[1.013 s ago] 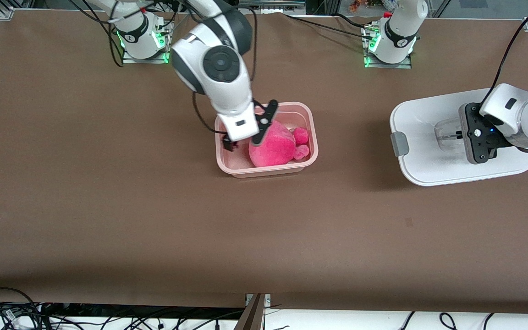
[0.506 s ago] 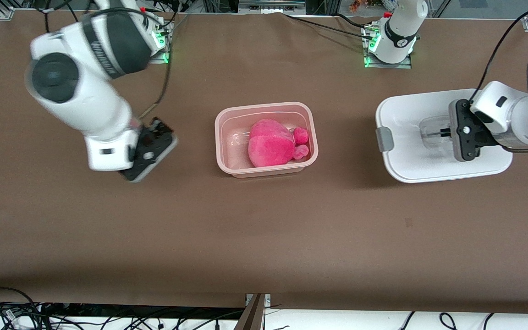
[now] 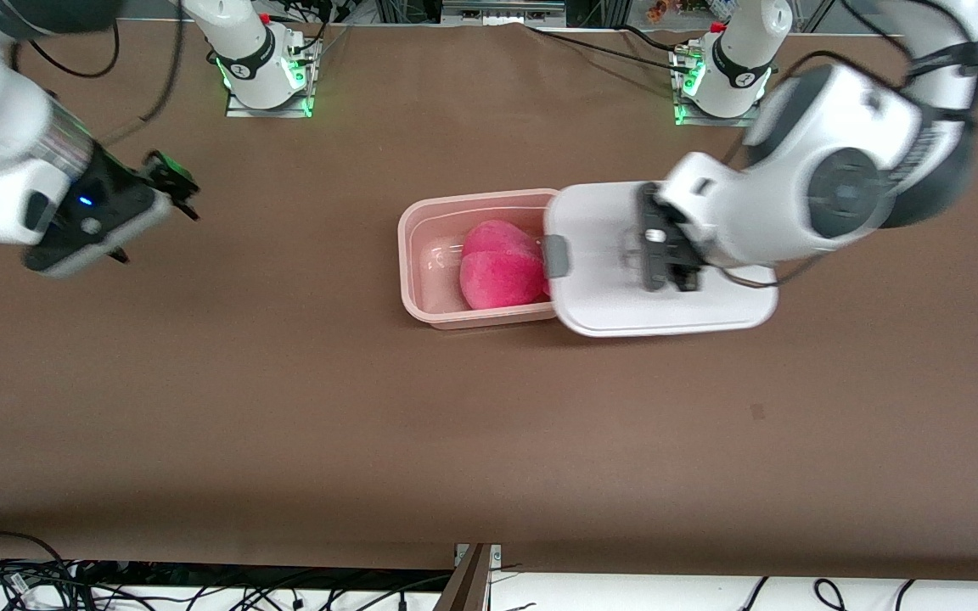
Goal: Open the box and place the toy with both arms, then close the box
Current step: 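Withdraw the right gripper while the left gripper carries the lid over the box, then lower the lid onto the box with the left gripper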
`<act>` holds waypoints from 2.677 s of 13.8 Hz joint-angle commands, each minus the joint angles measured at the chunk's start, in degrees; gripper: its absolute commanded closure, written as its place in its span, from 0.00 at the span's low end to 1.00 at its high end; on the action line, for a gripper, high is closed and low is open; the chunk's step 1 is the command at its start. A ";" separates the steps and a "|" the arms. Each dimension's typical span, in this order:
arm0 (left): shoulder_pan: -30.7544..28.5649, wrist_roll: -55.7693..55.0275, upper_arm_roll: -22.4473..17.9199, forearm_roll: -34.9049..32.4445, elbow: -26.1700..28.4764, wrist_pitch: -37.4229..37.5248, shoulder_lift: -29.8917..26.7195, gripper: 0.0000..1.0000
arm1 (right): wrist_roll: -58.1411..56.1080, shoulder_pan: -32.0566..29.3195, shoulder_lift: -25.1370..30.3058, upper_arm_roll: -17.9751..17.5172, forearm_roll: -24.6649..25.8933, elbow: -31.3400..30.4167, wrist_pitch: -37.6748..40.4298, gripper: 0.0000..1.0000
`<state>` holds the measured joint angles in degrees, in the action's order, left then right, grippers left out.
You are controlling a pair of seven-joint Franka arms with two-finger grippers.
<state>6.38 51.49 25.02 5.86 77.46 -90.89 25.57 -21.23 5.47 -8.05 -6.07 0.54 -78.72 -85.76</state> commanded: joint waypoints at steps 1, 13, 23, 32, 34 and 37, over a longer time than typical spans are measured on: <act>7.04 -7.00 -0.76 2.93 -1.52 -4.97 2.64 1.00 | 8.98 0.25 11.72 3.25 -1.51 -13.28 -1.43 0.00; 19.64 -19.50 -1.20 -7.35 -0.73 -19.41 12.75 1.00 | 25.19 0.07 9.55 5.80 -0.81 -13.83 -3.54 0.00; 19.64 -21.08 -1.29 -12.52 -1.08 -22.66 13.63 1.00 | 24.31 -0.02 8.58 5.98 1.48 -11.63 -3.36 0.00; 20.43 -24.51 -0.50 -13.68 -0.73 -21.87 12.05 1.00 | 24.49 -0.02 8.67 5.98 1.74 -11.63 -3.45 0.00; 20.60 -24.16 -0.59 -13.85 -0.47 -21.87 12.31 1.00 | 24.57 -0.10 8.66 5.98 1.74 -11.54 -3.54 0.00; 20.78 -23.81 -0.68 -14.03 -0.65 -21.26 11.70 1.00 | 24.49 -0.02 8.58 5.98 2.79 -11.54 -3.54 0.00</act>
<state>26.64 28.55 24.33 -6.35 77.14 -111.79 38.23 2.99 5.48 1.12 -0.02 2.08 -91.55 -89.55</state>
